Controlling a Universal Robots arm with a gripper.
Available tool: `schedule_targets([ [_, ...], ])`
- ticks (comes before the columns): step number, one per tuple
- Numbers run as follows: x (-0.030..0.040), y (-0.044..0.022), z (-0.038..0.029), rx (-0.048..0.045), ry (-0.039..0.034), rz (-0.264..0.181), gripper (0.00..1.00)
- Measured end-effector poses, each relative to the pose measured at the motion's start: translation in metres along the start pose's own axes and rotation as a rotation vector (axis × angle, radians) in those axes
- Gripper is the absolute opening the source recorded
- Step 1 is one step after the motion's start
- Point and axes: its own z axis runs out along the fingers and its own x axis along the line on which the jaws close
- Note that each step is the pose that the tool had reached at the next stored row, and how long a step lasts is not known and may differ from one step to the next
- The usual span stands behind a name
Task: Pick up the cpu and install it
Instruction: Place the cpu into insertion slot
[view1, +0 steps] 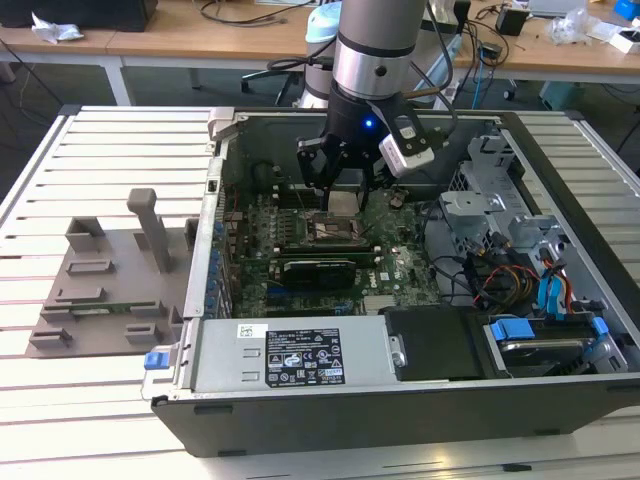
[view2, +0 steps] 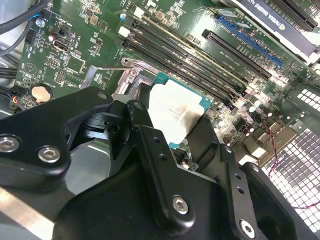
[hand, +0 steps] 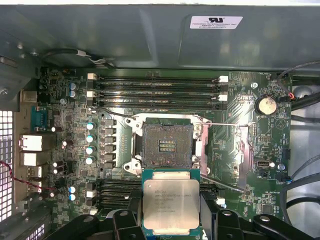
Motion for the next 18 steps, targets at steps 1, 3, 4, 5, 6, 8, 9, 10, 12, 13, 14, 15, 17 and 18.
schedule_targets([
  [1,0.0000,0.0000,0.0000,0.0000,0.0000,0.000,0.55],
  [3,0.0000,0.0000,0.0000,-0.0003,0.0001,0.006,0.55],
  [4,0.0000,0.0001,0.0000,-0.0013,0.0004,0.027,0.55],
  [5,0.0000,0.0000,0.0000,-0.0017,0.0006,0.038,0.55],
  [6,0.0000,0.0000,0.0001,-0.0022,0.0007,0.047,0.55],
  [8,0.0000,0.0000,0.0001,-0.0034,0.0011,0.072,0.55],
  [9,0.0000,0.0000,0.0001,-0.0041,0.0013,0.087,0.55],
  [10,0.0000,0.0000,0.0003,-0.0062,0.0019,0.130,0.55],
  [12,0.0000,0.0000,0.0005,-0.0096,0.0029,0.200,0.55],
  [13,0.0000,0.0000,0.0006,-0.0102,0.0031,0.214,0.55],
  [14,0.0000,0.0000,0.0006,-0.0110,0.0034,0.229,0.55],
  [15,0.0000,0.0000,0.0006,-0.0118,0.0036,0.246,0.55],
  [17,0.0000,0.0001,0.0007,-0.0132,0.0040,0.275,0.55],
  [18,0.0000,0.0000,0.0007,-0.0138,0.0042,0.289,0.55],
])
